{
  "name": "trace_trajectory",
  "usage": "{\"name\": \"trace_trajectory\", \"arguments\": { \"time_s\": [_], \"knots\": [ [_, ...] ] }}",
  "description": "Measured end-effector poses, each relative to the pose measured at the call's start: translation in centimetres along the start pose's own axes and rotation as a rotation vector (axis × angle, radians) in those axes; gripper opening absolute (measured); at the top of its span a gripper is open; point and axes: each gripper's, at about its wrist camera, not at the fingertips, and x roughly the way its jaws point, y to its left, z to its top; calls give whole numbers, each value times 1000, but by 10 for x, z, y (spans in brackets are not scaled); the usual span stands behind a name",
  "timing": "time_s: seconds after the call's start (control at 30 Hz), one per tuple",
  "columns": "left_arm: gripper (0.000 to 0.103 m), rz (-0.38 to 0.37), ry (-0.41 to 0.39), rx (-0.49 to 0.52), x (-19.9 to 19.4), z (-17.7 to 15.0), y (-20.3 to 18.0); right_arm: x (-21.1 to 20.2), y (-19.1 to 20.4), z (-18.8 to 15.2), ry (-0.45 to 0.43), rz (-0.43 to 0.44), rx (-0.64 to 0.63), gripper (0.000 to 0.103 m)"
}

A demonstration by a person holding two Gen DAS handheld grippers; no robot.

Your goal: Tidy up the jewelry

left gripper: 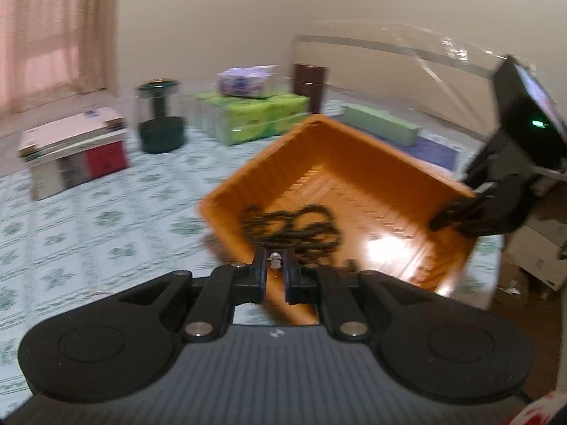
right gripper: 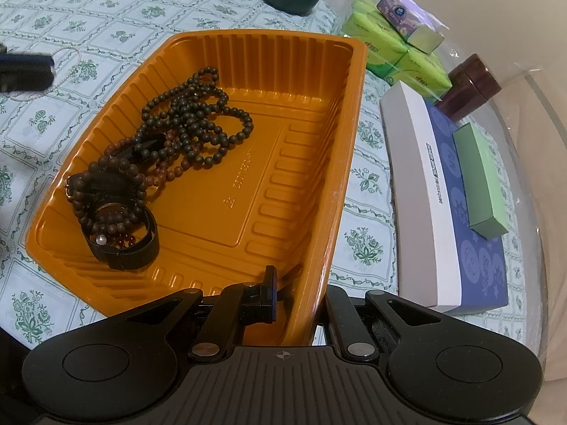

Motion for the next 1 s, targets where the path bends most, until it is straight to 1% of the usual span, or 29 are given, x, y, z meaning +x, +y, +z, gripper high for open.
{"name": "trace_trajectory", "arguments": {
  "time_s": [0.13, 0.3, 0.43, 0.57, 0.6, 0.63, 0.7, 0.9, 1.0],
  "knots": [
    [8, -71, 5, 45, 7, 1, -27, -1, 0, 1, -1, 1, 1, 6],
    [8, -119, 22, 89, 17, -2, -53, -1, 0, 1, -2, 3, 2, 6],
    [8, -136, 41, 123, 26, -5, -65, 0, 0, 1, -2, 5, 4, 6],
    [9, -132, 51, 151, 33, -10, -72, 0, -1, 1, -3, 7, 6, 6],
    [14, -136, 51, 156, 33, -11, -72, 0, -1, 0, -3, 7, 6, 6],
    [17, -139, 49, 159, 32, -12, -73, 1, -1, 1, -3, 8, 7, 6],
    [18, -133, 41, 162, 29, -14, -71, 1, -1, 0, -4, 9, 8, 6],
    [18, -86, 7, 134, 8, -17, -60, 2, -2, 0, -4, 9, 8, 6],
    [18, -35, -1, 122, -6, -23, -46, 2, -1, 1, -4, 9, 9, 6]
  ]
}}
